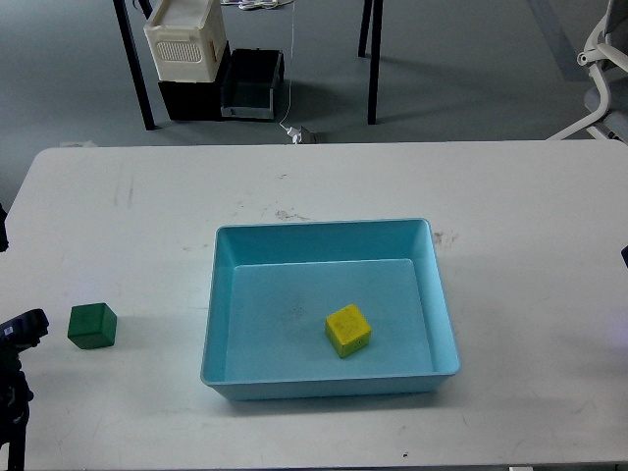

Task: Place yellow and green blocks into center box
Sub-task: 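Lift the left gripper away from the green cube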

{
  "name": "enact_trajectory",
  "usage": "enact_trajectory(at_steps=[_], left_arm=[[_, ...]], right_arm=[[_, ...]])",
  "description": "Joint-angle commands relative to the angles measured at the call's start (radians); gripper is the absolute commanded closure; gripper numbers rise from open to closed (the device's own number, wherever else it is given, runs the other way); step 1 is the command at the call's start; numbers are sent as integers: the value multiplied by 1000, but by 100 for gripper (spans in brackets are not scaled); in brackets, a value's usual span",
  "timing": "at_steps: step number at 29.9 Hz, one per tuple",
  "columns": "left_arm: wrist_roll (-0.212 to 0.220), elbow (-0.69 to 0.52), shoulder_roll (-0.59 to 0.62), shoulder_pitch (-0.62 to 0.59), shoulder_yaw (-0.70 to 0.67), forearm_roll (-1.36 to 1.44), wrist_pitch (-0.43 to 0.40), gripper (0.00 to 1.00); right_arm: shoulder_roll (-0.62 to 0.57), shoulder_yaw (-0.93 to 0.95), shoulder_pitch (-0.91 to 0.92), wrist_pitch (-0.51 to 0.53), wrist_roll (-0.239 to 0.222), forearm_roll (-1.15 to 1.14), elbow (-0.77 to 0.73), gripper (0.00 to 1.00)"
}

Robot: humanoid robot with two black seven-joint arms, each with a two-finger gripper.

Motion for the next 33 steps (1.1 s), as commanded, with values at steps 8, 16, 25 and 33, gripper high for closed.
enact_trajectory(at_steps=[8,16,25,33], left_arm=[[6,-4,308,-59,-9,-21,0,0],[6,-15,707,-77,118,-18,0,0],[8,-50,832,-285,451,209,2,0],[46,-32,992,-711,923,269,27,0]], right_arm=[[0,-6,-2,6,-48,7,47,0],[0,40,-1,16,-30,7,44,1],[0,42,-4,78,72,3,49,0],[0,8,-7,67,70,3,47,0]])
